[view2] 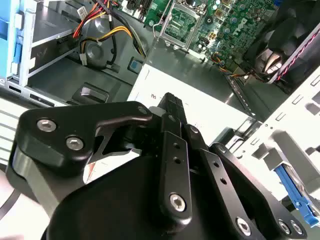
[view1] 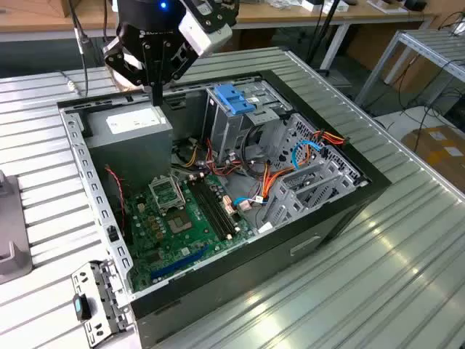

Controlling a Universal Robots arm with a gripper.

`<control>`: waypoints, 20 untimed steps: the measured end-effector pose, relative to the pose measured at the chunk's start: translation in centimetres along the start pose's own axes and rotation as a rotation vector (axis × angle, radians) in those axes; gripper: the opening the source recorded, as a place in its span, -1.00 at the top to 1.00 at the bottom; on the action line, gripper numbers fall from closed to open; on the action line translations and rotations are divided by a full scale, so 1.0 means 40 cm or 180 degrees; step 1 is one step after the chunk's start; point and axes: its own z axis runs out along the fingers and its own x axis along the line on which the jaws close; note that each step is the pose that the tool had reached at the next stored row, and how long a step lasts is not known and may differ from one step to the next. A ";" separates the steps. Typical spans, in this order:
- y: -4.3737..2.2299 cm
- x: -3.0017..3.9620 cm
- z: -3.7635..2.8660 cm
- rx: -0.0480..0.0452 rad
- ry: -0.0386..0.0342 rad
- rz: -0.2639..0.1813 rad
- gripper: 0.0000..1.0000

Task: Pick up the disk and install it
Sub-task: 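Reach for the disk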

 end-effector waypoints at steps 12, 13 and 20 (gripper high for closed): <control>0.000 0.006 0.000 0.0000 0.0000 0.0000 0.80; 0.000 0.006 0.000 0.0000 0.0000 0.0000 0.80; -0.001 0.013 0.000 0.0000 0.0000 0.0000 0.80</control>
